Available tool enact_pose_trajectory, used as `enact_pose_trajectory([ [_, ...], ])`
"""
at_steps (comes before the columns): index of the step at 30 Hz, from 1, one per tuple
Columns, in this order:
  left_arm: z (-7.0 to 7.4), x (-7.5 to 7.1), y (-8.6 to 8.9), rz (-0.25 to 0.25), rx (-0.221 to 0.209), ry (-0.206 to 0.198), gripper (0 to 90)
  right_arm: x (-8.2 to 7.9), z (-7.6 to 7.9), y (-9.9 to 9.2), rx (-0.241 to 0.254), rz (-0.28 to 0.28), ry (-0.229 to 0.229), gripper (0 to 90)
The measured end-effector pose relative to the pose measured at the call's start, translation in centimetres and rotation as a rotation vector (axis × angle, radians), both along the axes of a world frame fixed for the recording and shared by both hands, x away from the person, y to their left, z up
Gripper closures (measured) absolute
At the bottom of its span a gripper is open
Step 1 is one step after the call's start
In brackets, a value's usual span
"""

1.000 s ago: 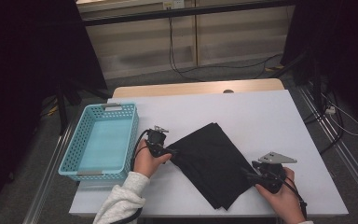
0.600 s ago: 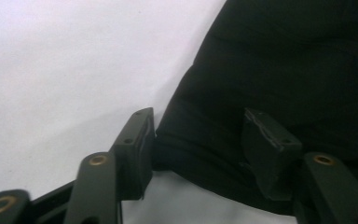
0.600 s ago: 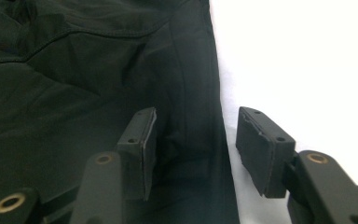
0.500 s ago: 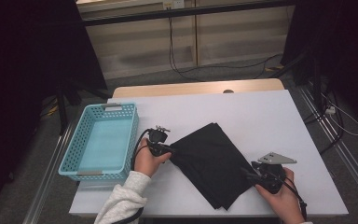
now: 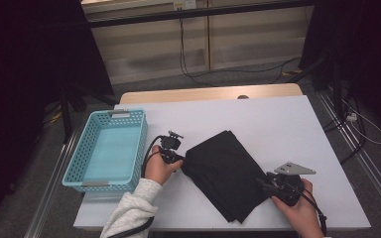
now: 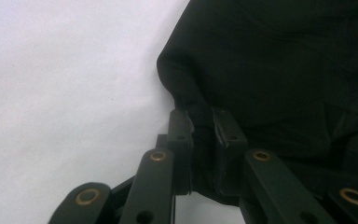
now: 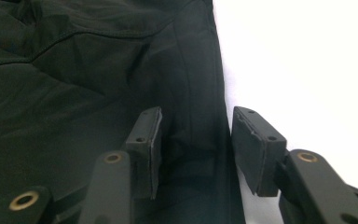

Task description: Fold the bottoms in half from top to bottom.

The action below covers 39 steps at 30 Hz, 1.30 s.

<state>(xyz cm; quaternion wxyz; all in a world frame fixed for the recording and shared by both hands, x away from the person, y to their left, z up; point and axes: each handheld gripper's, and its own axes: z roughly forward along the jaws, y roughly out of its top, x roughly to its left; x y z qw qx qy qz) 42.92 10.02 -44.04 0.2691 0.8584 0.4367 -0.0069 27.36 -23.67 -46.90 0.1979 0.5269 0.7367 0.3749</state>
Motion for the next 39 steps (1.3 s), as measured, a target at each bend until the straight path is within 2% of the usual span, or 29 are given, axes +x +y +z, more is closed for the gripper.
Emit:
enact_pose_trajectory([
  [4, 0.1, 0.2, 0.0, 0.006, 0.001, 0.026, 81.2, 0.0, 0.0, 0.0, 0.005, 0.0, 0.002, 54.3],
  [6, 0.3, 0.4, -0.1, 0.001, 0.017, 0.036, 81.8, 0.0, 0.0, 0.1, 0.007, -0.001, 0.003, 56.6],
  [9, 0.6, 0.5, 0.0, -0.005, 0.035, 0.051, 82.1, 0.0, 0.0, 0.3, 0.017, 0.009, 0.004, 67.9],
  [11, 0.6, 0.7, 0.1, -0.006, 0.04, 0.064, 82.2, -0.1, 0.0, 0.6, 0.023, 0.025, 0.003, 78.9],
  [15, 0.8, 0.8, 0.4, -0.006, 0.035, 0.082, 82.1, -0.3, 0.1, 1.1, -0.002, 0.02, -0.009, 80.3],
  [19, 1.4, 0.7, 0.3, -0.017, 0.055, 0.077, 82.2, -0.3, 0.1, 1.0, 0.019, 0.017, -0.005, 82.0],
  [22, 2.1, 0.9, 0.3, -0.02, 0.064, 0.092, 82.3, -0.1, 0.1, 0.7, 0.058, 0.012, 0.008, 82.5],
  [29, 3.3, 1.7, 0.0, -0.059, 0.13, 0.121, 83.1, -0.1, 0.5, 0.5, 0.061, 0.019, -0.005, 83.5],
  [33, 4.1, 2.0, -0.2, -0.067, 0.161, 0.118, 83.2, -0.2, 1.0, 0.8, 0.048, 0.034, -0.023, 83.7],
  [35, 4.4, 2.2, -0.2, -0.066, 0.163, 0.117, 83.2, -0.2, 1.0, 1.0, 0.042, 0.039, -0.025, 83.7],
  [39, 4.6, 2.4, 0.1, -0.065, 0.152, 0.117, 83.2, -0.1, 0.8, 0.9, 0.063, 0.034, -0.018, 83.7],
])
